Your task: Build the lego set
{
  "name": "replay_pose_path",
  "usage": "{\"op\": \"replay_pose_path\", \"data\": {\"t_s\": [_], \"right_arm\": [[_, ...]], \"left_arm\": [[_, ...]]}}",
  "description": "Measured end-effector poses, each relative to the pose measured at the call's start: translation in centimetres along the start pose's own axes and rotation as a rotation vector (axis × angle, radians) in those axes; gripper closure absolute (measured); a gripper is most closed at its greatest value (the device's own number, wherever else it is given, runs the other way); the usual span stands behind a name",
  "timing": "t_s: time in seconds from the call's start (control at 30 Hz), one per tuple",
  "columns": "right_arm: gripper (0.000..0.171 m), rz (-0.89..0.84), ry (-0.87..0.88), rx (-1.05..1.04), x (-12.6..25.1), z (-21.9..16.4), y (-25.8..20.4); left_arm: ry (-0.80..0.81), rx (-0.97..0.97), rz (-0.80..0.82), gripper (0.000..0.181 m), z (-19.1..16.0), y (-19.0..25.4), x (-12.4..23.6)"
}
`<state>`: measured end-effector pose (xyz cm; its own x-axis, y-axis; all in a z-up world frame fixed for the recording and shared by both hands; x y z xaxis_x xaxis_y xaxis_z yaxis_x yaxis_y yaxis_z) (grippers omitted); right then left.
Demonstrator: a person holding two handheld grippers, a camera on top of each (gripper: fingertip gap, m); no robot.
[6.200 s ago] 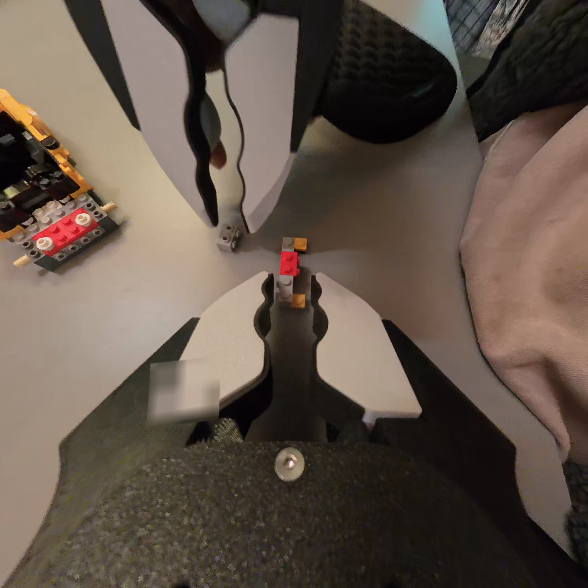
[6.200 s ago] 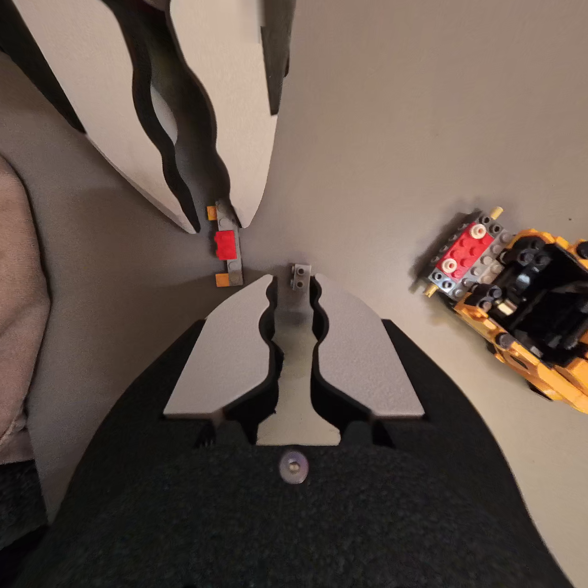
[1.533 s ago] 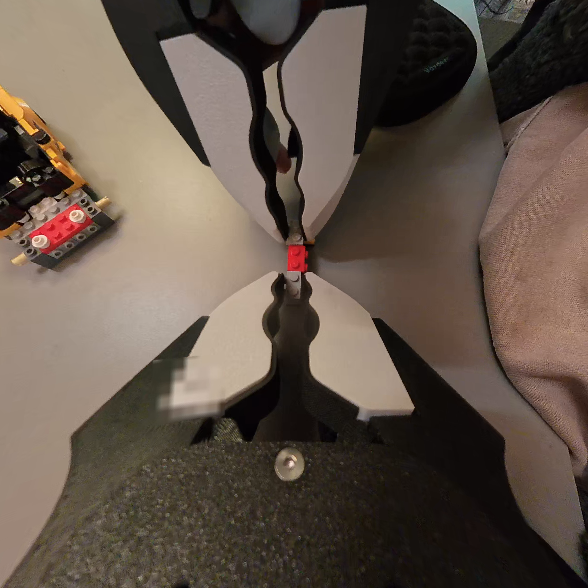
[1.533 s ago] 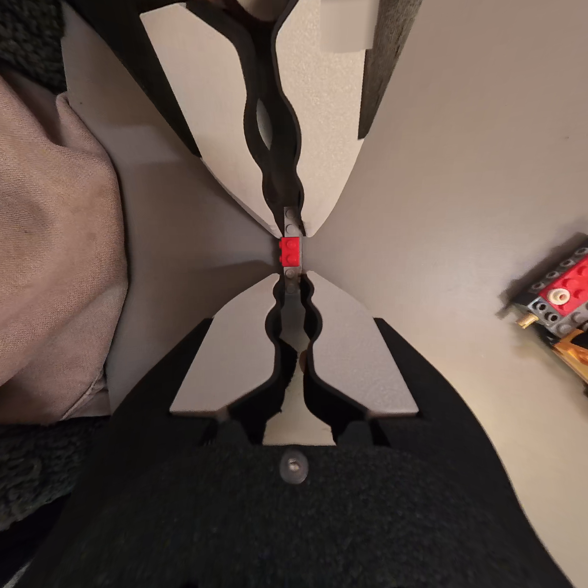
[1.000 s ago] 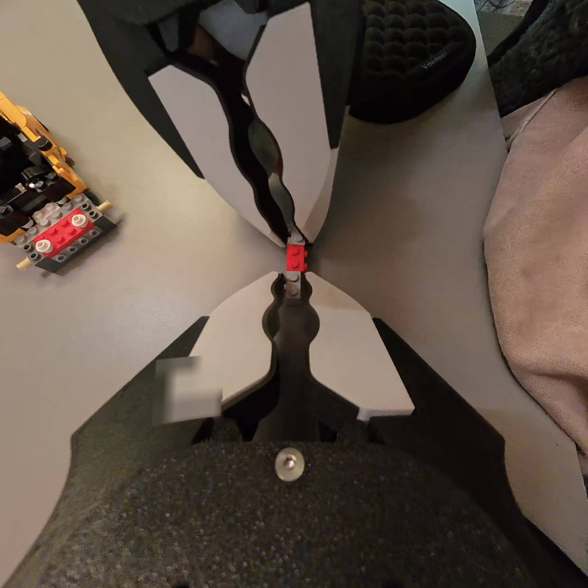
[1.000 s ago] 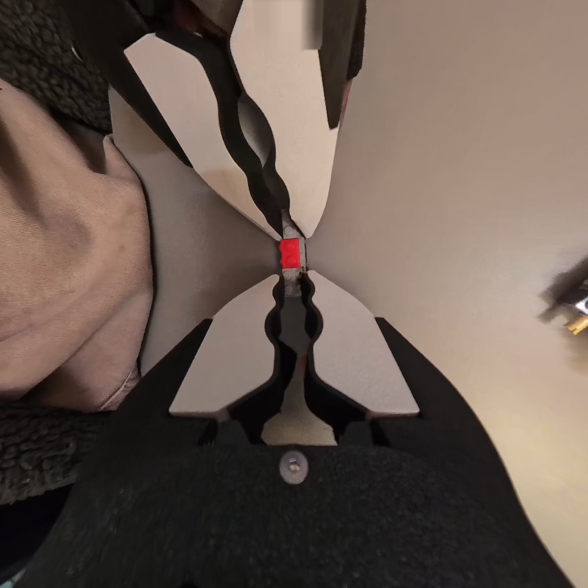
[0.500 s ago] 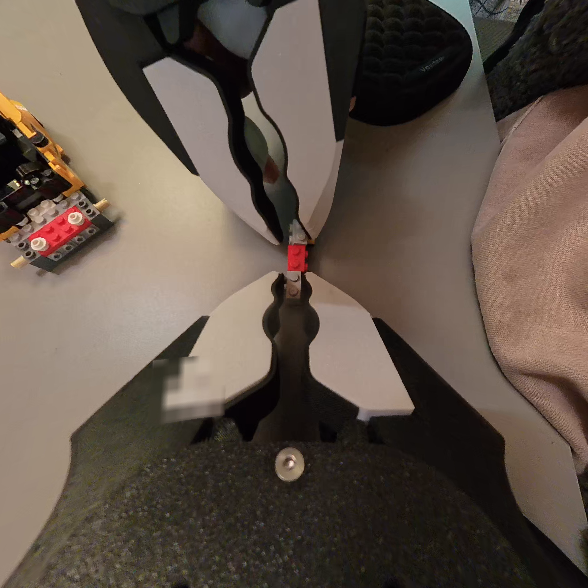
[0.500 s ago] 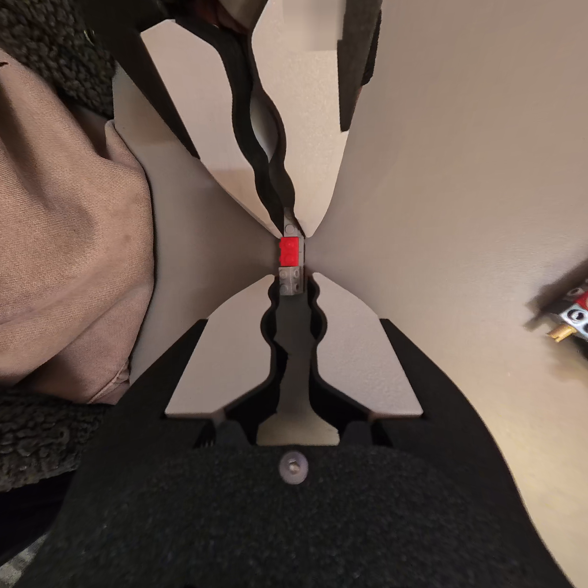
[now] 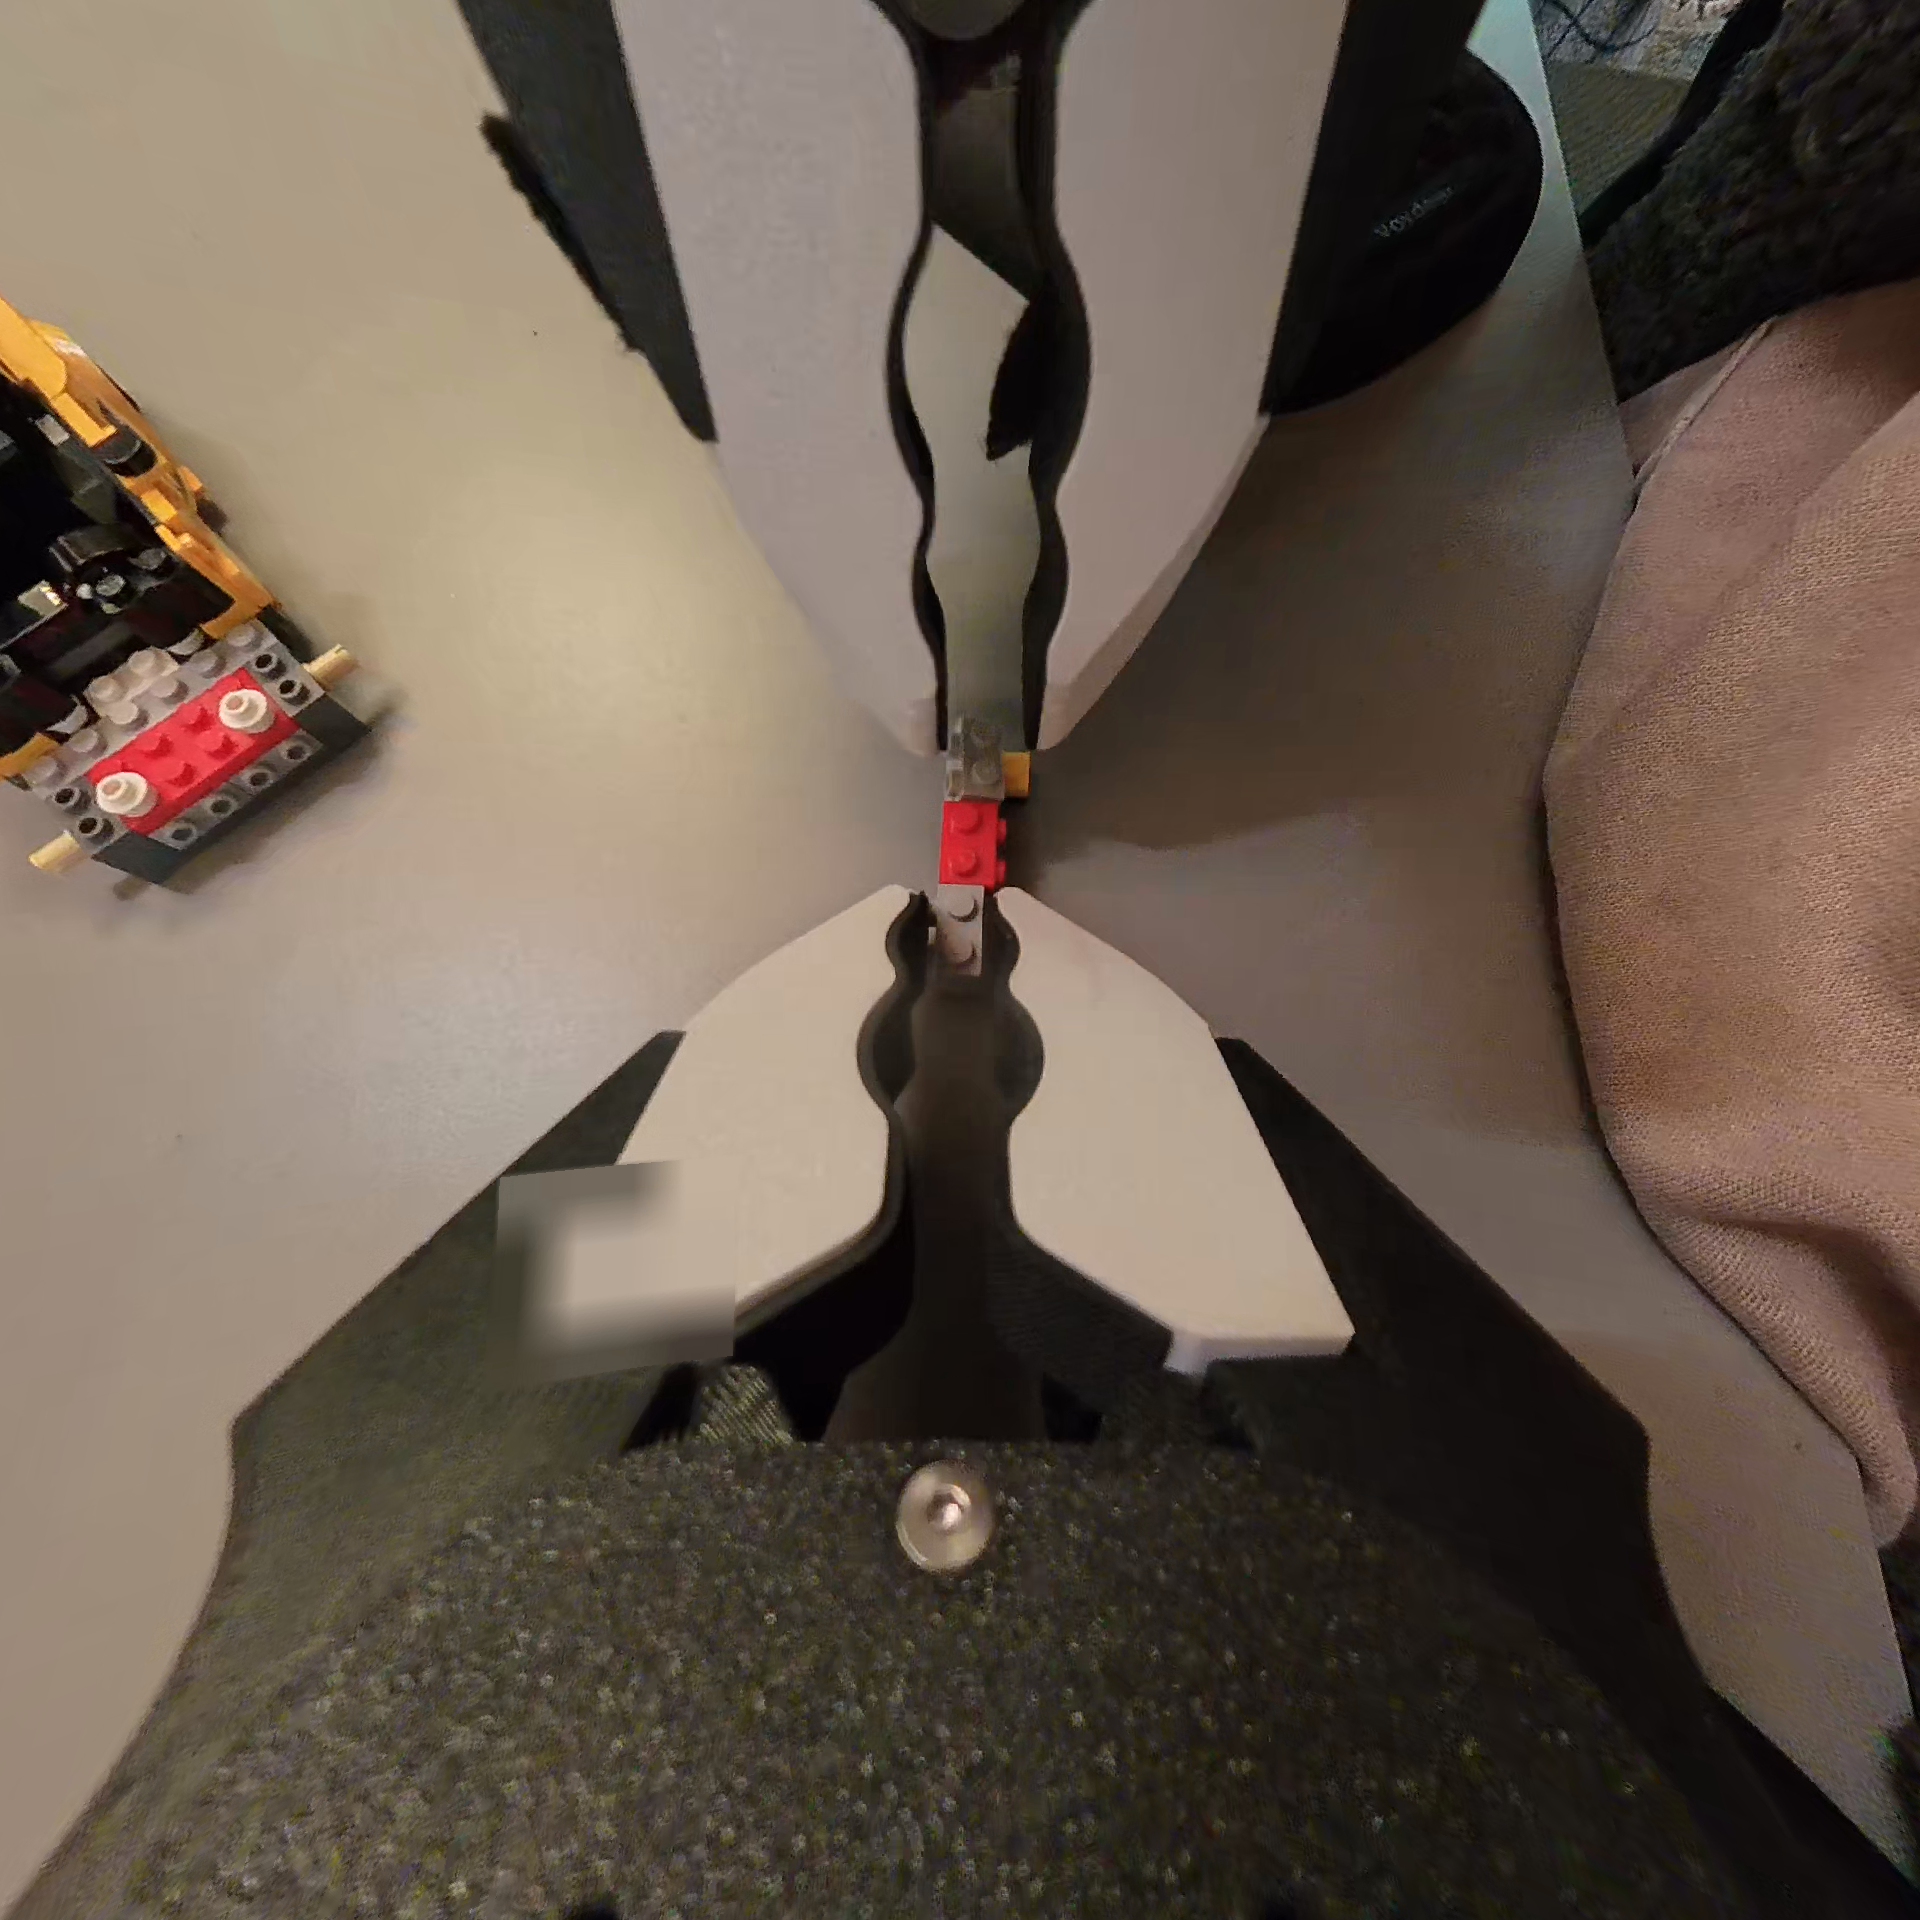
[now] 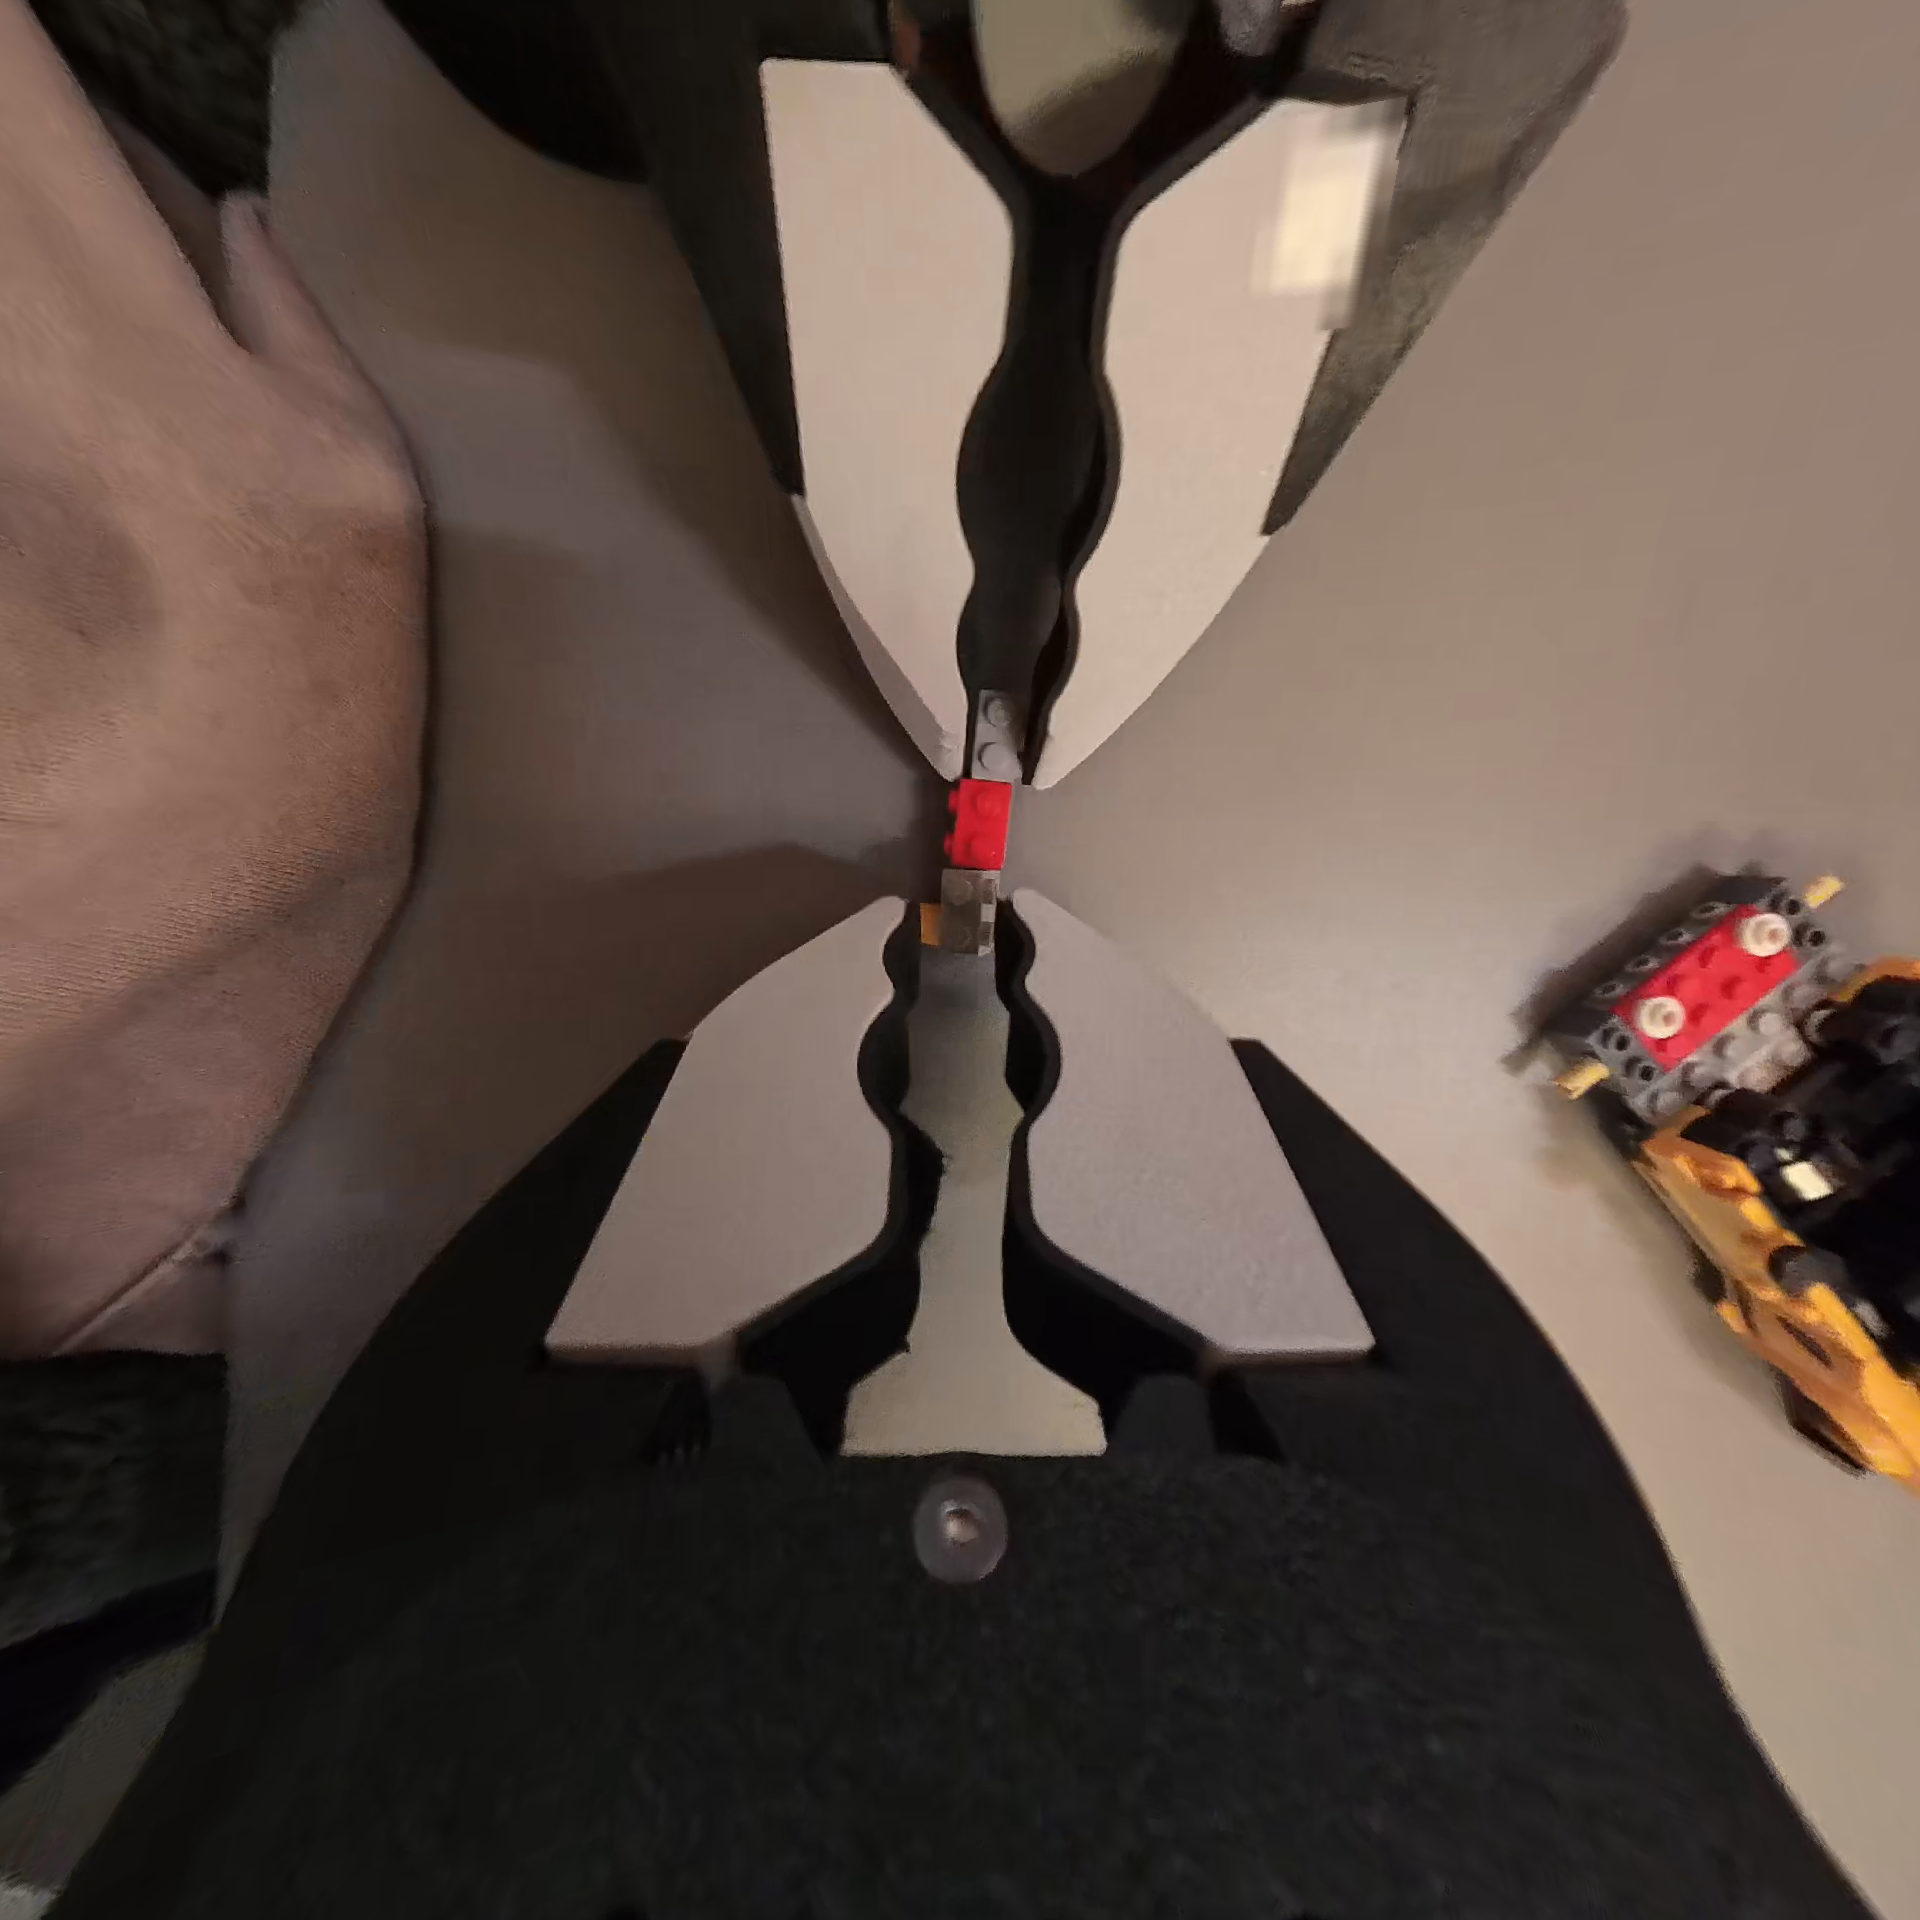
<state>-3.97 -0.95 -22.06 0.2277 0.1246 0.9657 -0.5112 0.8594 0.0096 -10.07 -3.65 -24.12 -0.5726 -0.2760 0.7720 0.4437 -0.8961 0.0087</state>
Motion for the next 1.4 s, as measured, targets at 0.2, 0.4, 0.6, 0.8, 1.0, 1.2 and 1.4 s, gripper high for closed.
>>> {"op": "replay_pose_path", "data": {"t_s": [0.2, 0.4, 0.6, 0.8, 1.0, 1.2, 1.4], "right_arm": [[0.168, -0.071, -0.039, 0.029, -0.4, 0.1, 0.0], [0.168, 0.021, -0.062, -0.051, -0.4, 0.1, 0.4], [0.168, 0.128, -0.074, -0.098, -0.5, 0.2, 0.8], [0.167, 0.228, -0.051, -0.14, -0.5, 0.1, 1.2], [0.167, 0.327, -0.051, -0.163, -0.7, 0.1, 1.6], [0.167, 0.408, -0.032, -0.193, -0.8, 0.0, 1.9], [0.167, 0.407, 0.006, -0.201, -0.9, -0.1, 1.8]], "left_arm": [[0.0, 0.001, 0.002, 0.171, 0.0, 0.0, 0.0], [-0.001, -0.007, 0.011, 0.171, 0.0, 0.0, 0.0], [-0.002, -0.012, 0.015, 0.171, 0.0, 0.0, 0.0], [-0.003, -0.018, 0.019, 0.171, 0.0, 0.0, 0.0], [-0.003, -0.021, 0.021, 0.171, 0.0, 0.0, 0.0], [-0.003, -0.02, 0.02, 0.171, 0.0, 0.0, 0.0], [-0.002, -0.014, 0.017, 0.171, -0.1, 0.0, 0.0]]}}
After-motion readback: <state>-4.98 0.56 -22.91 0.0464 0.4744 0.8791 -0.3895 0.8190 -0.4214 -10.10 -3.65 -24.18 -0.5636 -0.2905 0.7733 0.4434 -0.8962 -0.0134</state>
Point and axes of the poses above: each gripper's, where its closed fingertips meet, x back along the fingers, z out of its top, y = z × x across the jaws, the point moved 4 cm from there along x, back along the fingers, and after that the axes turned 11 degrees about -y, right-handed, at the moved point
